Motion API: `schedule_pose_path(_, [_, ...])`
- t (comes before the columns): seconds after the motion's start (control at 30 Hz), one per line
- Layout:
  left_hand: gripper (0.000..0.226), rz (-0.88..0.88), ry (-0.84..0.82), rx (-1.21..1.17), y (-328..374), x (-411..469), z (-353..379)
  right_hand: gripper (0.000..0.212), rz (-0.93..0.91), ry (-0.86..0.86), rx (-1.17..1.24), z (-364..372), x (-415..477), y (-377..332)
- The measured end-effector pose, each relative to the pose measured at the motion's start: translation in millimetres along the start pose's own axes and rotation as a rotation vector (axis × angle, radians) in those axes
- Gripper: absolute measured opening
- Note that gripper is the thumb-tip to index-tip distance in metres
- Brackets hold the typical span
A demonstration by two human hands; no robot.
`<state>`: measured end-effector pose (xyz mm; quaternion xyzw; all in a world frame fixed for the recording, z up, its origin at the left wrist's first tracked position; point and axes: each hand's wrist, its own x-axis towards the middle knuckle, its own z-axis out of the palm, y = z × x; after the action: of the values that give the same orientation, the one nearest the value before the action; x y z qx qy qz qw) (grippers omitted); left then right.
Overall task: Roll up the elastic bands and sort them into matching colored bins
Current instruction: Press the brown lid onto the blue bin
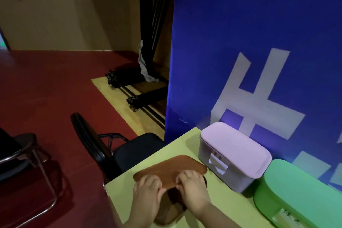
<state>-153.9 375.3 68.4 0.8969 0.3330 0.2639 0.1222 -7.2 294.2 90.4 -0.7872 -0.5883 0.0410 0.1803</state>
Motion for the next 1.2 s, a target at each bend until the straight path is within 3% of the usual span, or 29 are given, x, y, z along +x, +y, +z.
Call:
schedule_pose_path(0.1, [0.011,0.029,0.133,-0.055,21.9,27.9,-27.9,0.014,0.045,0.087,0.051,-39.1,3.4,-10.4])
schedule_pose_path(0.23, [0.015,0.046,0.237,-0.094,64.9,65.0,-72.7,0.003,0.120,0.282,0.151,-89.2,-4.1,-12.8])
schedule_pose_path(0.43, [0.025,0.136,0.353,-0.249,153.4,93.5,-108.2,0.047,0.322,0.640,0.087,-160.3,-70.2,46.6])
schedule_pose_path(0.57, [0.022,0.168,0.330,-0.353,236.6,95.8,-101.6,0.044,0.569,0.776,0.319,-203.4,-151.5,100.7])
schedule_pose_path(0.67, [0.024,0.195,0.253,-0.411,303.8,85.5,-80.7,0.031,0.654,0.776,0.483,-226.5,-217.4,136.1])
schedule_pose_path(0.8, [0.025,0.219,0.098,-0.504,390.7,64.5,-44.6,0.015,0.794,0.812,0.445,-250.0,-300.3,179.6])
schedule_pose_path(1.03, [0.023,0.313,-0.248,-0.541,502.5,32.9,29.5,0.013,0.938,1.038,0.501,-281.7,-405.9,243.6])
schedule_pose_path(1.2, [0.054,0.317,-0.456,-0.438,534.8,15.3,81.2,0.016,1.068,1.093,0.533,-280.2,-438.3,294.7])
